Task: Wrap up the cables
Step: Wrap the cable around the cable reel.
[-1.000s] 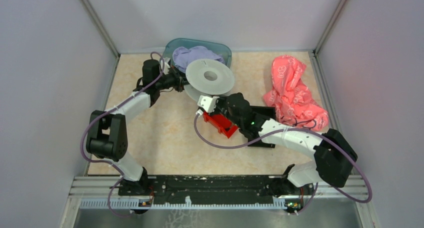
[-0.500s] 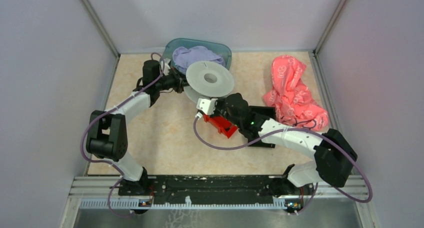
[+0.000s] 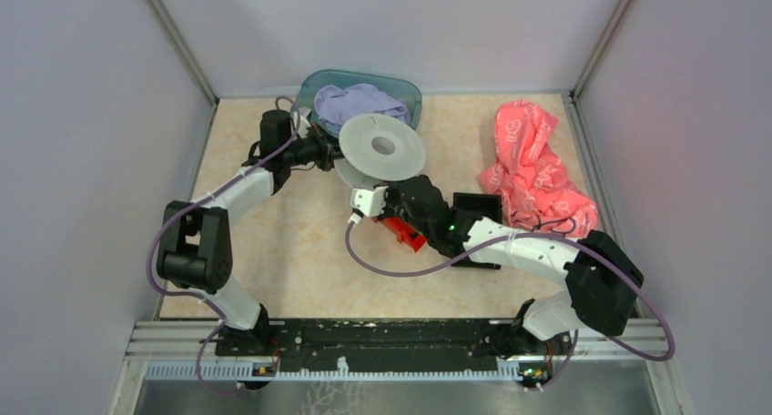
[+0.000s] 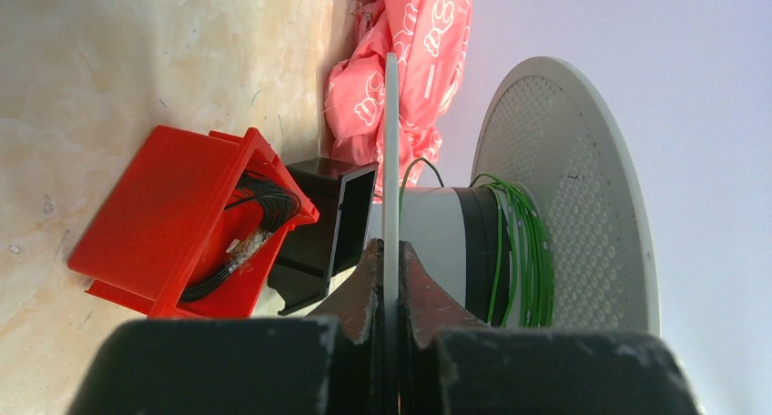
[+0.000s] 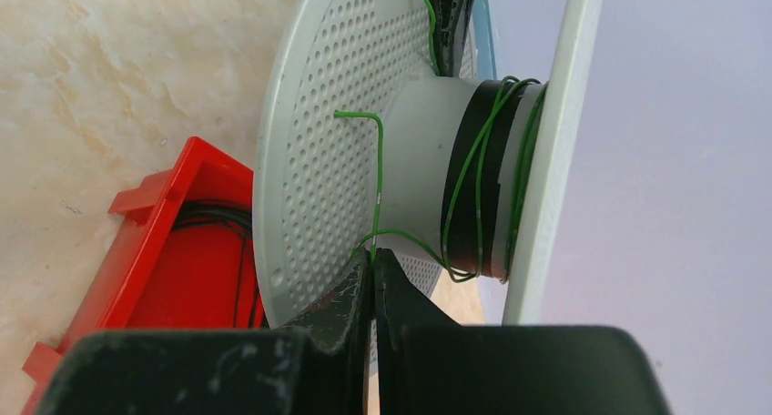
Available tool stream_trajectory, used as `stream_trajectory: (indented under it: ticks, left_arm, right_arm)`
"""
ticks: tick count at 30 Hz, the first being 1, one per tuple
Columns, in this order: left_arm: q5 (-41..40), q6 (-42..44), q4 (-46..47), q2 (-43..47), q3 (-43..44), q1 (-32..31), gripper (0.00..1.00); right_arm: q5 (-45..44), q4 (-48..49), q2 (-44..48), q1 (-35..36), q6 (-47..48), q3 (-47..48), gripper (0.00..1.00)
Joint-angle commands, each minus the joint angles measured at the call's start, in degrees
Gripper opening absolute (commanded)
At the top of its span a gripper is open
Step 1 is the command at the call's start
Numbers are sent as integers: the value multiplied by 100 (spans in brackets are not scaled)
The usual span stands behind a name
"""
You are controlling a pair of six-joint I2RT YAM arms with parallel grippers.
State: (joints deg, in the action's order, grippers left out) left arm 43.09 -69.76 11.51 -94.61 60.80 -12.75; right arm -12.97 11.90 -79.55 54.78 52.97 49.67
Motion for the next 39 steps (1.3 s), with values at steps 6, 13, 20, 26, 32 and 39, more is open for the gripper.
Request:
stream_trajectory:
  ticks: [6, 13, 20, 26, 32, 39]
  left_arm:
    - [235, -179, 268, 250, 219, 1, 0]
    - [211, -95, 219, 232, 240, 1, 0]
    - [160, 16, 145, 172, 295, 18, 0]
    - [134, 81, 126, 102, 323, 75, 0]
    - [218, 26, 227, 38, 363, 143, 0]
    - [294, -93, 331, 29, 392, 282, 0]
  right_arm:
    - [-248, -184, -55, 173, 209, 203, 4]
    - [-241, -184, 68, 169, 12, 194, 20]
    - [-121, -374, 163, 111, -351, 327, 32]
    - [229, -660, 319, -113, -830, 473, 37]
    - [1160, -1106, 664, -505, -1271, 525, 41]
    - [2021, -1381, 1162, -984, -1603, 457, 47]
